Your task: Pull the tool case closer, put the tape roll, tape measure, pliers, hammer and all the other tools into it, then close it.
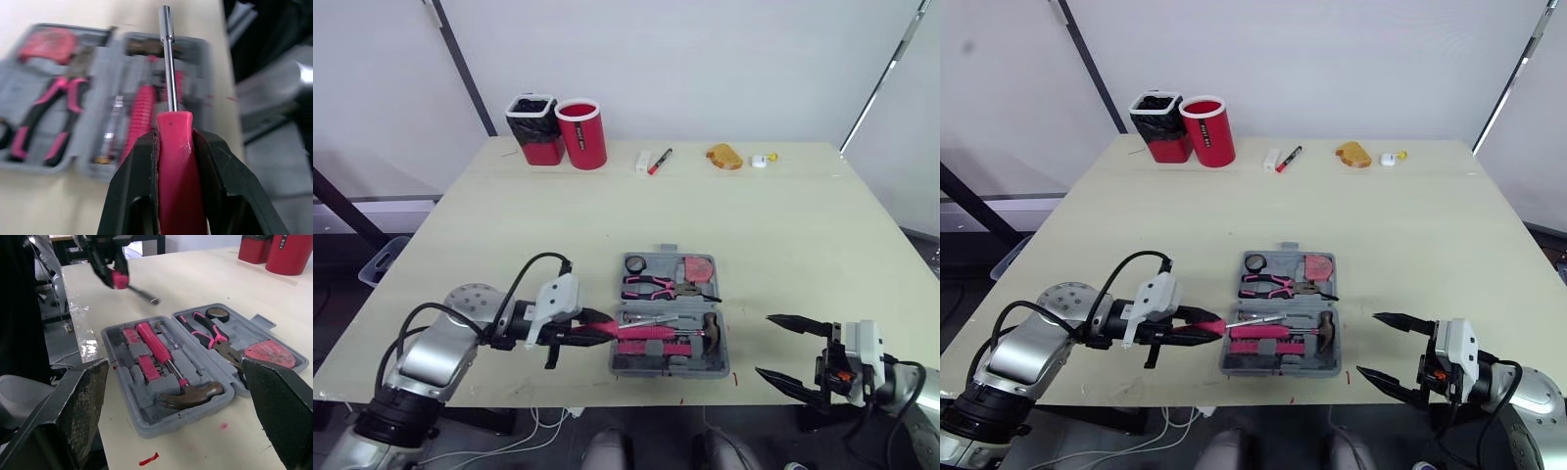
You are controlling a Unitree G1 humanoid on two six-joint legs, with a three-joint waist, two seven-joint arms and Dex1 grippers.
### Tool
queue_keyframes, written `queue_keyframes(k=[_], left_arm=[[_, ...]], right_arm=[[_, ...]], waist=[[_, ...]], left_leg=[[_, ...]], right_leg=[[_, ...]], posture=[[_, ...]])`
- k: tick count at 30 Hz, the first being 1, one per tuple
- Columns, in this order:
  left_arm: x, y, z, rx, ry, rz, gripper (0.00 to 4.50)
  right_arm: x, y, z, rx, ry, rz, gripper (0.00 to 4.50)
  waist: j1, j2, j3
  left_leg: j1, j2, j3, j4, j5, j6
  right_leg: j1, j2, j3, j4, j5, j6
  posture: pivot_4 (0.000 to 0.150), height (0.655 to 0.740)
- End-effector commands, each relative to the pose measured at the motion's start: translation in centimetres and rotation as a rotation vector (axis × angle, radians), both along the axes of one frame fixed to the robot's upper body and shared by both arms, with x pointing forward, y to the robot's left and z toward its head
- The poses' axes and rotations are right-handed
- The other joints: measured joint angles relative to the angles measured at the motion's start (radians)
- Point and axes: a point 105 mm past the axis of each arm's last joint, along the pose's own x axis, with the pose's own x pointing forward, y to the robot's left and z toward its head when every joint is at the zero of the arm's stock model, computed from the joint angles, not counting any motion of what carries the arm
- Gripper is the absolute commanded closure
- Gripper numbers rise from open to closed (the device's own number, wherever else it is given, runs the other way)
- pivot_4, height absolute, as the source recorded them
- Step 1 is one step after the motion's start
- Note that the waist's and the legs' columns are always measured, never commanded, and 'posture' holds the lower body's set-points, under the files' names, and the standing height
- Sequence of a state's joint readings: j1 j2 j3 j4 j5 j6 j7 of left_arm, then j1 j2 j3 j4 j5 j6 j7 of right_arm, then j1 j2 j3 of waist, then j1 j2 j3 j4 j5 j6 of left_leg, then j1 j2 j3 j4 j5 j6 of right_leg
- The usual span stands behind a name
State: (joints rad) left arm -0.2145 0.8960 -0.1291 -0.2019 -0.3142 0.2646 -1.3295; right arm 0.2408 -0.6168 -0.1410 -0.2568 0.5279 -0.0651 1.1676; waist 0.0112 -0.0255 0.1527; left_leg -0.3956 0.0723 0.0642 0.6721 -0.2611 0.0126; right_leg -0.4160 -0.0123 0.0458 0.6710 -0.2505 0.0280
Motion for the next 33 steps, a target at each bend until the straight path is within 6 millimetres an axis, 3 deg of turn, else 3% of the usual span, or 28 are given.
queue_keyframes(k=[1, 12, 33], left_arm=[[-0.6, -0.6, 0.5, 0.059, -0.042, -0.082, 3.87], [-1.5, -3.7, -0.1, 0.155, -0.013, -0.143, 3.87], [0.7, -8.0, -3.0, 0.29, 0.057, -0.103, 3.87]], right_arm=[[-0.1, -0.3, 1.1, -0.005, -0.049, -0.01, 0.0], [-0.6, -1.2, 1.0, -0.042, -0.028, 0.022, 0.0], [-0.3, -2.4, 2.2, -0.105, -0.046, 0.025, 0.0]], waist=[[0.001, 0.0, 0.0], [0.001, 0.0, 0.0], [0.002, 0.0, 0.0]], left_leg=[[0.0, 0.0, 0.0, 0.0, 0.0, 0.0], [0.0, 0.0, 0.0, 0.0, 0.0, 0.0], [0.0, 0.0, -0.001, 0.001, 0.0, 0.0]], right_leg=[[0.0, 0.0, 0.0, 0.0, 0.0, 0.0], [0.0, 0.0, 0.001, 0.0, -0.002, 0.003], [0.0, 0.001, 0.001, 0.0, -0.001, 0.004]], posture=[[0.15, 0.74], [0.15, 0.74], [0.15, 0.74]])
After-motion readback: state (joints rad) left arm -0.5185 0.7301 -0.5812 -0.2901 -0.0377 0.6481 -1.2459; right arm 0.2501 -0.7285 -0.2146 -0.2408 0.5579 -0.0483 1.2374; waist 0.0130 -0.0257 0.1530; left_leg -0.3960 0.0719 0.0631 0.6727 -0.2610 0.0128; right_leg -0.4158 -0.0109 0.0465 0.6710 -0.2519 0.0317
